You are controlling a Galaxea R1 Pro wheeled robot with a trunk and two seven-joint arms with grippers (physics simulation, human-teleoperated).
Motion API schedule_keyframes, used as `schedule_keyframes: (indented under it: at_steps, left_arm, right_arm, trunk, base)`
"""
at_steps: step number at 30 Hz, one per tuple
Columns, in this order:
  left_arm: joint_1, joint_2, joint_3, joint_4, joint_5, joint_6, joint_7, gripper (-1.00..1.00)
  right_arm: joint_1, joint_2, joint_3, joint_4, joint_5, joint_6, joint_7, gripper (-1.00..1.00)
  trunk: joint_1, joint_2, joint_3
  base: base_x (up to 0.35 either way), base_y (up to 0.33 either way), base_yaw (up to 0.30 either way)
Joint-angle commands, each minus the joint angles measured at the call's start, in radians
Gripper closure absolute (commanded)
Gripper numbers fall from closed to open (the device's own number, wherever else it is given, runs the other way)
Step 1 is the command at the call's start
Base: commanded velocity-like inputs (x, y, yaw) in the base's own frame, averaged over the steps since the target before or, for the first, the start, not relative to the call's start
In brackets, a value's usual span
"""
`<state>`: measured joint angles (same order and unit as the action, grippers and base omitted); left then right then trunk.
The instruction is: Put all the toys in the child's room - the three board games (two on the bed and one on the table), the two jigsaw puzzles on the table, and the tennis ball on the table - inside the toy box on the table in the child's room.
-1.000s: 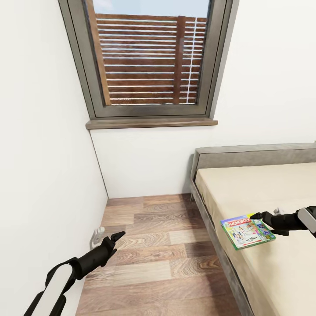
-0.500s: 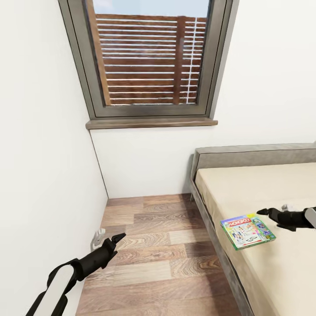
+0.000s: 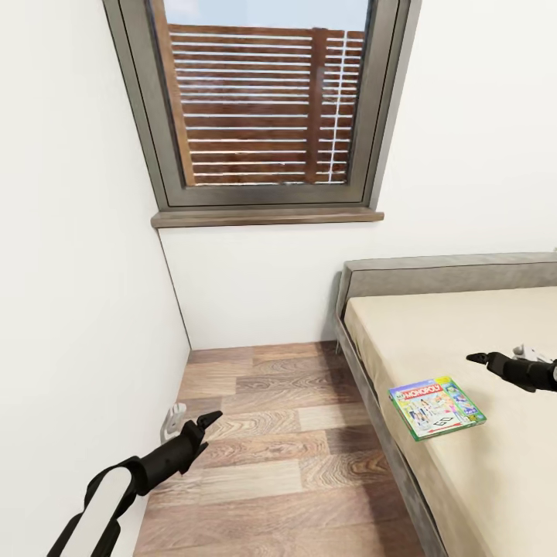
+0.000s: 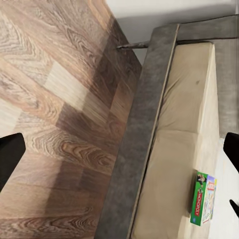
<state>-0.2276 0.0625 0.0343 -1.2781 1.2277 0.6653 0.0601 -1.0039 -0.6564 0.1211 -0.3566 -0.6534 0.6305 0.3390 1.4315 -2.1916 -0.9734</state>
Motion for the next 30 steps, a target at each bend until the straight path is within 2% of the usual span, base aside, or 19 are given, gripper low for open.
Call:
schedule_keyframes:
  at_steps: [1,30]
  left_arm:
    - [0.000,0.000,0.001,-0.001,0.009,0.005,0.006,-1.00]
    - [0.000,0.000,0.001,-0.001,0.009,0.005,0.006,-1.00]
  right_arm:
    - [-0.001,-0.001,0.006,0.000,-0.002,0.002,0.003,-1.00]
    - [-0.001,-0.001,0.006,0.000,-0.002,0.002,0.003,-1.00]
  trunk:
    - [0.000,0.000,-0.001]
    - [0.000,0.000,-0.001]
  base:
    - [0.000,0.000,0.000]
    - [0.000,0.000,0.000]
